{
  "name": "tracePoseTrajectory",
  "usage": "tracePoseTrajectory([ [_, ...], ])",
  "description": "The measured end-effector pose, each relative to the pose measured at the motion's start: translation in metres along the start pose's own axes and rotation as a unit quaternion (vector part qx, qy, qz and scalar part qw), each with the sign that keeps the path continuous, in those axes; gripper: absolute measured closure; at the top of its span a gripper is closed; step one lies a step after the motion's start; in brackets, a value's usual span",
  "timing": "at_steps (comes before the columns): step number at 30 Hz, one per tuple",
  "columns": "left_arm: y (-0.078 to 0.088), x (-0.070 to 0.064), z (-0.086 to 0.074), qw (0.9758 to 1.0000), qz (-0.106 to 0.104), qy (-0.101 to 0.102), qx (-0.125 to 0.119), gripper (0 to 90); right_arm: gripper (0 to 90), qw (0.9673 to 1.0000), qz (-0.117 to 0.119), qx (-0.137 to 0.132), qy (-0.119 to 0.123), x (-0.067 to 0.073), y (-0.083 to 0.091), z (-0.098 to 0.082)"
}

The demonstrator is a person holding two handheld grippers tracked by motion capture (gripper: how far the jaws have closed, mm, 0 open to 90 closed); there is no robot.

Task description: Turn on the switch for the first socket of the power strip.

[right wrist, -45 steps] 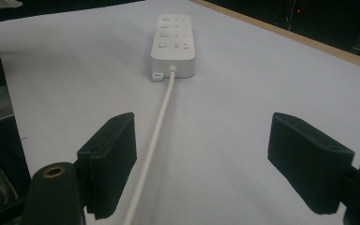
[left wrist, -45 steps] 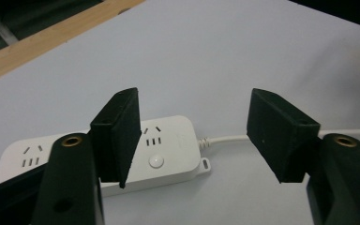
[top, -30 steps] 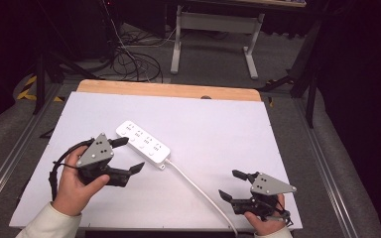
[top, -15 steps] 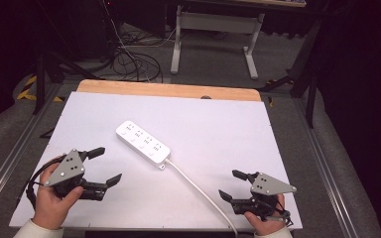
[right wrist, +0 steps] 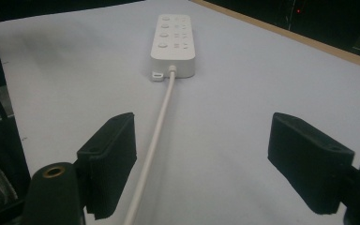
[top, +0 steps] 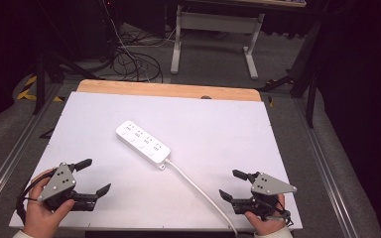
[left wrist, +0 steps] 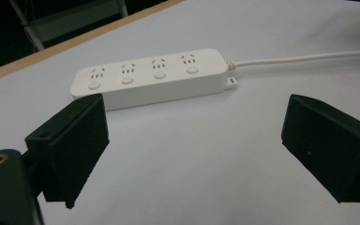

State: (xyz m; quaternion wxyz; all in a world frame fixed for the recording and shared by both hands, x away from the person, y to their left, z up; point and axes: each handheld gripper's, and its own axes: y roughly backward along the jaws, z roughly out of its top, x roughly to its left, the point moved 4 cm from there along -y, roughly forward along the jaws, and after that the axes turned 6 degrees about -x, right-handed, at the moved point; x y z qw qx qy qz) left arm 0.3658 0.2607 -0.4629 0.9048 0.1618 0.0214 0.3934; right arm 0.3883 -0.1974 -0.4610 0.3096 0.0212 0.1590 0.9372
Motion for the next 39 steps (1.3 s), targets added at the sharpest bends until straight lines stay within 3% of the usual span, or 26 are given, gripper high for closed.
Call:
tracePoseTrajectory([
  [5,-0.001,0.001,-0.014,0.9997,-0.012,0.023,-0.004,8.4,24.2,1.0000,0.000,0.000,0.000,0.000,0.000,0.000],
  [9,-0.002,0.005,-0.024,0.9997,-0.011,0.021,0.004,7.6,24.2,1.0000,0.001,0.002,0.000,-0.001,-0.001,-0.001],
  [12,-0.002,0.005,-0.030,0.9995,-0.023,0.024,0.005,7.6,24.2,1.0000,0.000,0.002,-0.004,-0.002,-0.001,-0.002],
  [14,-0.001,0.004,-0.033,0.9997,-0.019,0.010,0.011,7.6,24.2,1.0000,-0.002,0.003,-0.003,-0.003,0.000,-0.002],
  [17,-0.001,0.003,-0.032,0.9997,-0.016,-0.002,0.017,7.6,24.2,1.0000,-0.001,0.002,-0.004,-0.003,0.000,-0.002],
  [26,-0.001,0.003,-0.029,0.9994,-0.020,0.029,0.004,7.7,24.2,1.0000,0.001,0.003,-0.002,-0.002,-0.001,-0.002],
  [33,0.003,0.005,-0.029,0.9998,-0.004,0.019,0.003,6.2,24.2,1.0000,0.001,0.003,-0.001,-0.002,-0.001,-0.002],
  [39,0.003,0.004,-0.029,0.9998,-0.008,0.016,0.004,5.4,24.2,1.0000,0.002,0.003,-0.001,-0.002,-0.001,-0.002],
])
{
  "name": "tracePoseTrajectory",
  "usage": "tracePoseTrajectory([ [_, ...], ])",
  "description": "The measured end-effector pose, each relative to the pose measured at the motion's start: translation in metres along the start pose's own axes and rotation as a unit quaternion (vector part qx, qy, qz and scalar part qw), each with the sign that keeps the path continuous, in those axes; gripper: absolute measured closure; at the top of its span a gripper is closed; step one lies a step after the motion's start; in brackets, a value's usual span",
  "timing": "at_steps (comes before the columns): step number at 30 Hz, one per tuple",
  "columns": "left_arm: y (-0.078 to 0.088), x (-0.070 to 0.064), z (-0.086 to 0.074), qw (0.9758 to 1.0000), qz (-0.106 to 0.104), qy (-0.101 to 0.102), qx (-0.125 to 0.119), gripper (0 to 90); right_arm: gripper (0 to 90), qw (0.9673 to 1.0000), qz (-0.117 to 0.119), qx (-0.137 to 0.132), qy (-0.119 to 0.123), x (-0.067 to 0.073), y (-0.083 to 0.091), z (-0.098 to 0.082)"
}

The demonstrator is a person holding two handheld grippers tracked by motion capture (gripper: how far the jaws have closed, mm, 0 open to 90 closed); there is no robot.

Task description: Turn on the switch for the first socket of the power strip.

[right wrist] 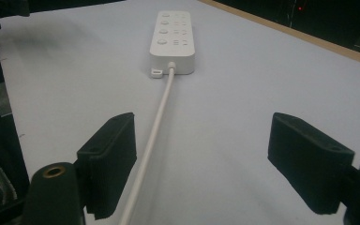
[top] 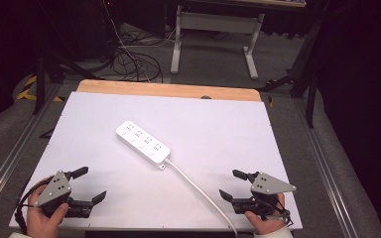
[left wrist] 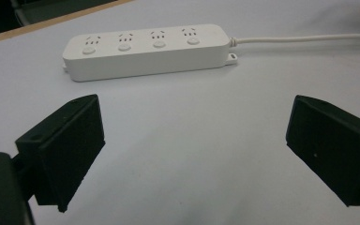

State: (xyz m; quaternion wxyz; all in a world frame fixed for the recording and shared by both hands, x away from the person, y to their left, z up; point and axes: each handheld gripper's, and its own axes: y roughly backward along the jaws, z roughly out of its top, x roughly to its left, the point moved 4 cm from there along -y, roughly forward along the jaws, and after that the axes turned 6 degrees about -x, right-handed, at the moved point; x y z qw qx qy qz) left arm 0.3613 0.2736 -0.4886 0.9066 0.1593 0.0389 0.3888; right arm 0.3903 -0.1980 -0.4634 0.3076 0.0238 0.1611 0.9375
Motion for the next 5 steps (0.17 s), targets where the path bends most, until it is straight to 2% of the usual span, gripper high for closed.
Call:
tracePoseTrajectory([
  [5,-0.0010,-0.0013,-0.0003,1.0000,-0.004,0.005,0.001,4.6,24.2,1.0000,-0.001,0.000,0.001,-0.0002,0.0002,0.0000],
])
